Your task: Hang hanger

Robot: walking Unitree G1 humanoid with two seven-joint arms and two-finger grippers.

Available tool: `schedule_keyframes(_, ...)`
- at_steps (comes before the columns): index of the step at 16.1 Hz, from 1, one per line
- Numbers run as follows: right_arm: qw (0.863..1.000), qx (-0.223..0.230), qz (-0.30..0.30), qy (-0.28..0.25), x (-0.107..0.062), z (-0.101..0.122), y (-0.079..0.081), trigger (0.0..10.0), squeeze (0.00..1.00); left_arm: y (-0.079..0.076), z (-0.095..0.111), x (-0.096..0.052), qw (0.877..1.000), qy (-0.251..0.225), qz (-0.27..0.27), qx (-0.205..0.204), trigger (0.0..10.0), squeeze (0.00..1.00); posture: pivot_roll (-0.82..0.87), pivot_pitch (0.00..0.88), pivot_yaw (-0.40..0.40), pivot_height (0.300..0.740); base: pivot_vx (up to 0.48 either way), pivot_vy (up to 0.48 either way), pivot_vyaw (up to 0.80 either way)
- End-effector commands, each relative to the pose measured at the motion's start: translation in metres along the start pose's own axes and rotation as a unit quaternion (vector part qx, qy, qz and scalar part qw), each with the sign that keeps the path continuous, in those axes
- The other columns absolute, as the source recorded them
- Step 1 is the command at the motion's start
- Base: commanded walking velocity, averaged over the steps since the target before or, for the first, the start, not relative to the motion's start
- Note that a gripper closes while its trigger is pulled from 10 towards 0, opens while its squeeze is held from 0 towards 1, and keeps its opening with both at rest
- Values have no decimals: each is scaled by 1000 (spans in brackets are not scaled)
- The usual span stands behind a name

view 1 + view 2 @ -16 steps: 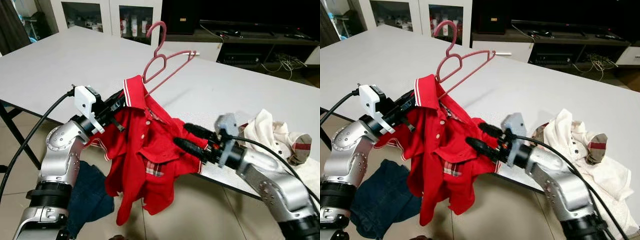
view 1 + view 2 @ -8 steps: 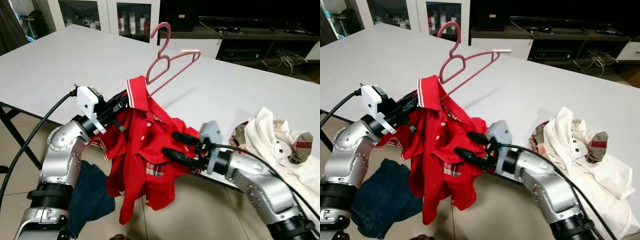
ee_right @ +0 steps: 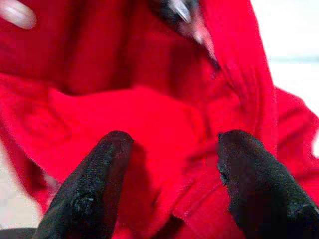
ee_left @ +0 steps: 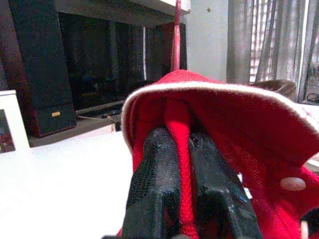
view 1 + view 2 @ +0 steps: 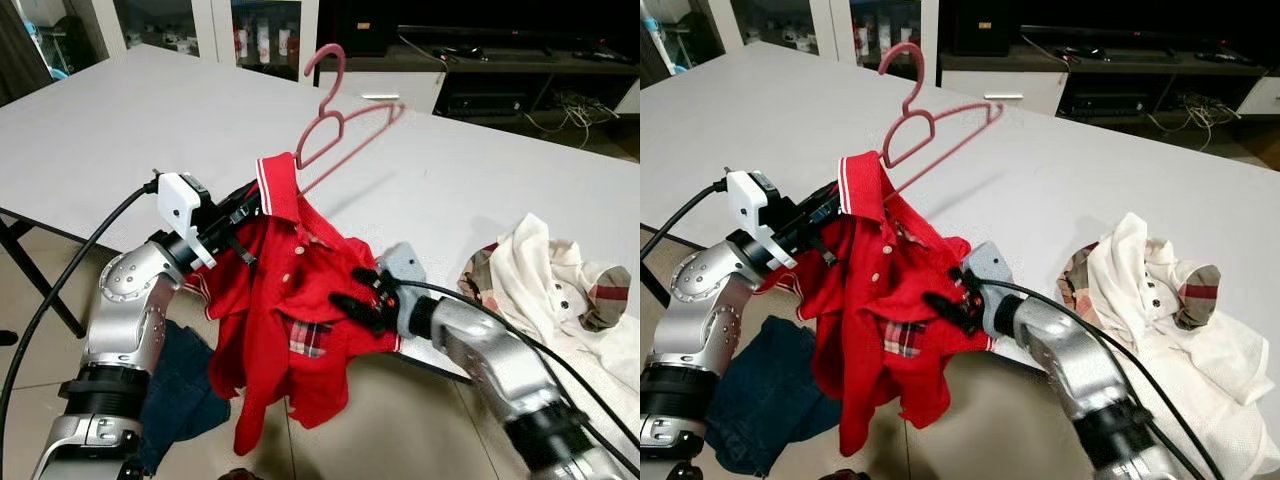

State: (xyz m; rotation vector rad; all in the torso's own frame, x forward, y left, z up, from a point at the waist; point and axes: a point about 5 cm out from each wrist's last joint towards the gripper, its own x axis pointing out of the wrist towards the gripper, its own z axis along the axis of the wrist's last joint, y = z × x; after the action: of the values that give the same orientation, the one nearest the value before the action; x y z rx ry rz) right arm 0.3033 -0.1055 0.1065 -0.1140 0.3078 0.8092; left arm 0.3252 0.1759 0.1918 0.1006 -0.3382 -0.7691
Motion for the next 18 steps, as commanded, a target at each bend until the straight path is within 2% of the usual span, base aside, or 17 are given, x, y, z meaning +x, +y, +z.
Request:
schedule_keyframes(1,999,2,-32,5,-1,-2,-9,10000,0,-2,9,5,1000,-15,-9,14,0,0,82,123,-47,740,0,0,0)
schedule_keyframes(5,996,1,-87,20,9,-8,-17,10000,0,-3,9,3,1000,-16,-7,14,0,0,85,130,-48,740,0,0,0)
schedule_keyframes(7,987,-6,-158,25,8,-8,-34,10000,0,-4,8,3,1000,-15,-7,12,0,0,83,133,-48,740,0,0,0)
schedule_keyframes(11,973,4,-228,-16,2,3,-53,10000,0,-6,7,4,1000,-17,-6,9,0,0,80,134,-51,740,0,0,0)
schedule_keyframes(13,968,8,-247,-44,0,9,-58,10000,0,-7,7,4,1000,-19,-5,7,0,0,77,131,-55,740,0,0,0)
schedule_keyframes(15,968,4,-248,-39,0,6,-58,10000,0,-7,8,4,1000,-23,-2,7,0,0,79,128,-57,740,0,0,0)
schedule_keyframes(16,972,22,-231,-45,1,3,-55,10000,400,-6,10,4,1000,-29,0,7,0,0,82,127,-60,740,0,0,0)
schedule_keyframes(17,976,51,-202,-67,2,6,-51,10000,1000,-6,10,4,1000,-30,1,7,0,0,82,127,-61,740,0,0,0)
schedule_keyframes(18,977,82,-172,-95,1,11,-48,10000,1000,-6,10,3,999,-31,2,7,0,0,82,127,-61,740,0,0,0)
